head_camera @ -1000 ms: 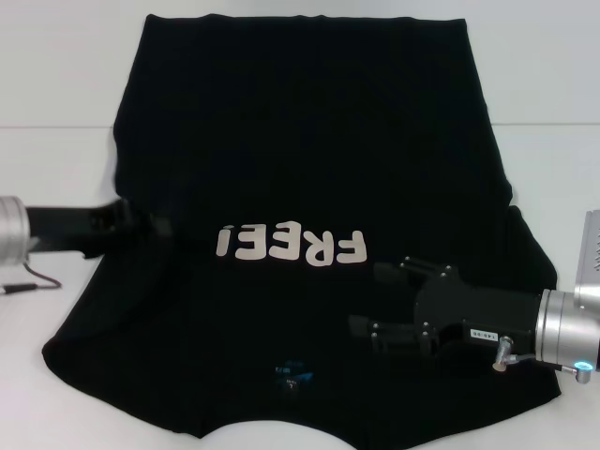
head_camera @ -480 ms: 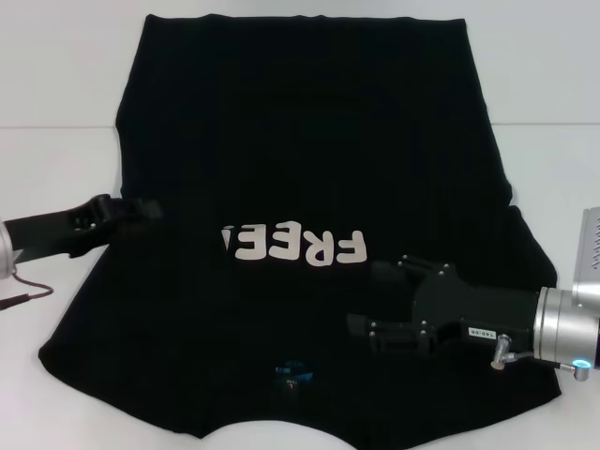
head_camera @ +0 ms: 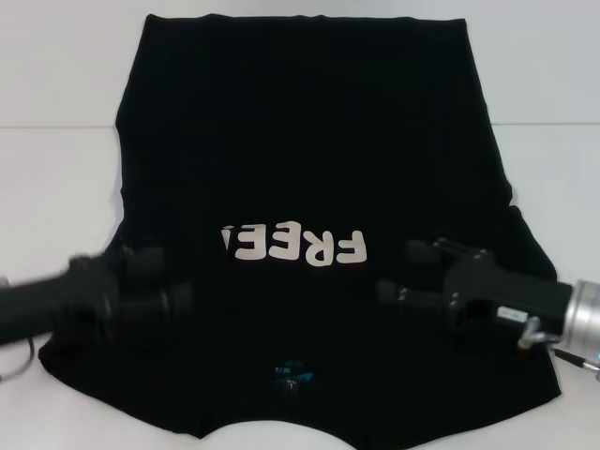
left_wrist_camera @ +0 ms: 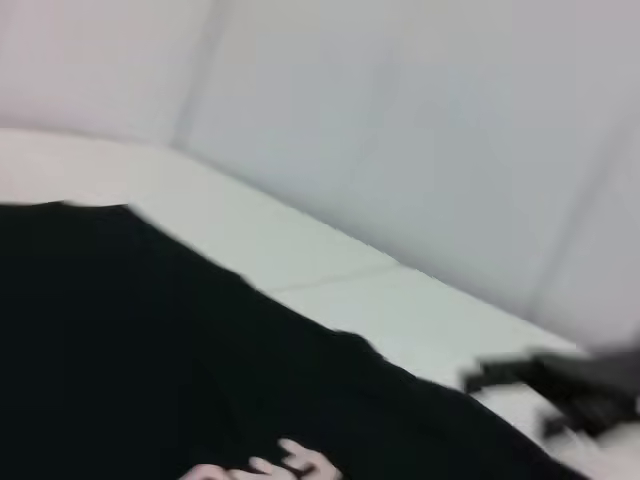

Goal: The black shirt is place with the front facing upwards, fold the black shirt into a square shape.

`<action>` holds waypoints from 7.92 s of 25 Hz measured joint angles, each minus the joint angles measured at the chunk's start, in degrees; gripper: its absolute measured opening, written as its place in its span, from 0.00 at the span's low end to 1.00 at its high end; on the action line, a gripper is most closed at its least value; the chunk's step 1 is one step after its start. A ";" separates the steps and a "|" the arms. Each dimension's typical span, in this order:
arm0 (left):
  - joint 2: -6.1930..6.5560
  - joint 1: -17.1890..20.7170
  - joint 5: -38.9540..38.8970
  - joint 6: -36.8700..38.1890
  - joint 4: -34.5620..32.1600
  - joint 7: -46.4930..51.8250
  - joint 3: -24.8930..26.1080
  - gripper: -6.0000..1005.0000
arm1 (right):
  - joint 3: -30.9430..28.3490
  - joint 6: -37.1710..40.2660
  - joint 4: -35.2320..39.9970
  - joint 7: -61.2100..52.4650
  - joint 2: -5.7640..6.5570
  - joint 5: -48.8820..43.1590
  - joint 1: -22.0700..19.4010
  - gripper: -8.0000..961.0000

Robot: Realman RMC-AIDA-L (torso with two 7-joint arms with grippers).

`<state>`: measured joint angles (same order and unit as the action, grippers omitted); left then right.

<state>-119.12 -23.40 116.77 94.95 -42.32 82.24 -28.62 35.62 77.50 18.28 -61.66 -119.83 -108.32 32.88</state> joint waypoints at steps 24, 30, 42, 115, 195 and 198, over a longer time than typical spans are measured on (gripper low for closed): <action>-1.61 3.96 0.37 3.74 -0.52 -7.71 -0.76 0.95 | 0.72 12.45 29.77 -85.21 10.96 -45.21 8.21 0.95; -1.45 4.31 0.42 4.47 -0.48 -7.80 -0.66 0.95 | 2.85 6.18 22.85 -85.67 10.58 -47.15 10.93 0.95; -1.34 4.05 0.47 4.76 -0.48 -7.86 -0.81 0.95 | 4.22 -1.74 16.62 -86.19 9.96 -47.45 13.71 0.95; -1.20 3.17 0.65 3.59 -0.48 -5.84 -0.89 0.95 | 10.87 -7.28 14.46 -87.79 8.32 -47.51 15.90 0.66; -1.34 3.17 1.85 2.84 -0.30 -3.61 -0.43 0.94 | 17.08 -3.40 21.10 -81.51 4.80 -39.32 22.68 0.11; -1.15 3.13 1.55 3.15 0.35 -2.72 -0.32 0.94 | 16.72 -3.00 20.98 -79.02 5.47 -33.11 20.78 0.19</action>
<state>-120.27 -20.26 118.33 98.10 -41.97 79.52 -28.93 52.34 74.50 39.27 -140.68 -114.36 -141.43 53.66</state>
